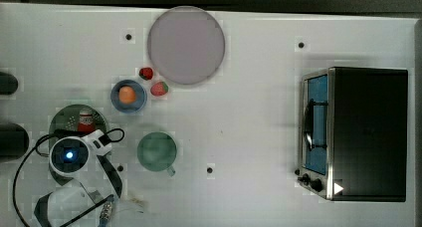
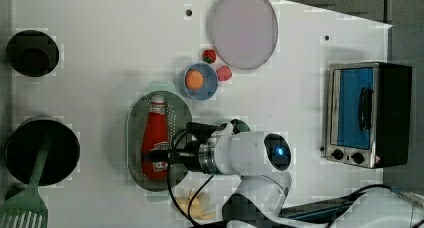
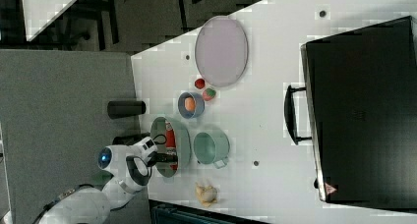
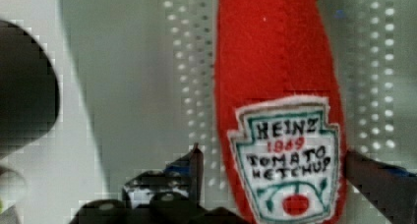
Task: Pick ketchup from strainer and place it on the table
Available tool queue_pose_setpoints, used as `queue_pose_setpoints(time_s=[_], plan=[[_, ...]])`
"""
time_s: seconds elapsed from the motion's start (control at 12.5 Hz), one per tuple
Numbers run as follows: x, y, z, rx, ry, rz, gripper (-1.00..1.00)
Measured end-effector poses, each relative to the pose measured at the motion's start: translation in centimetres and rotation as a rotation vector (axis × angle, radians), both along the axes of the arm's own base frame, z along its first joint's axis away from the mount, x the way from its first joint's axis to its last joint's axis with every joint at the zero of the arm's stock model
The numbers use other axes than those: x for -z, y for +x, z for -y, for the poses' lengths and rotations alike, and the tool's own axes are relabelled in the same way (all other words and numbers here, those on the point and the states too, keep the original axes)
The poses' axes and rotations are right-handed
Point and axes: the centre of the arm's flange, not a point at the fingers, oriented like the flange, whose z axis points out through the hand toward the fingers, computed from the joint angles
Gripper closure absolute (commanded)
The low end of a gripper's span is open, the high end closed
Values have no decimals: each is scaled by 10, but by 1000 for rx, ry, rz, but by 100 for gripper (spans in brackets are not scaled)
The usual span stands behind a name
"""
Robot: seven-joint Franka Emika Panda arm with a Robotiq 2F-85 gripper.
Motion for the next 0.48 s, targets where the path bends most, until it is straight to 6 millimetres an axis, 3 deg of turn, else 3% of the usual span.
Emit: queue_pose_setpoints(time_s=[0.08, 0.32, 0.48], plan=[[5, 0, 2, 3, -9, 3, -92], [11, 1, 4, 5, -28, 19, -20], [1, 6, -1, 3, -19, 43, -18]])
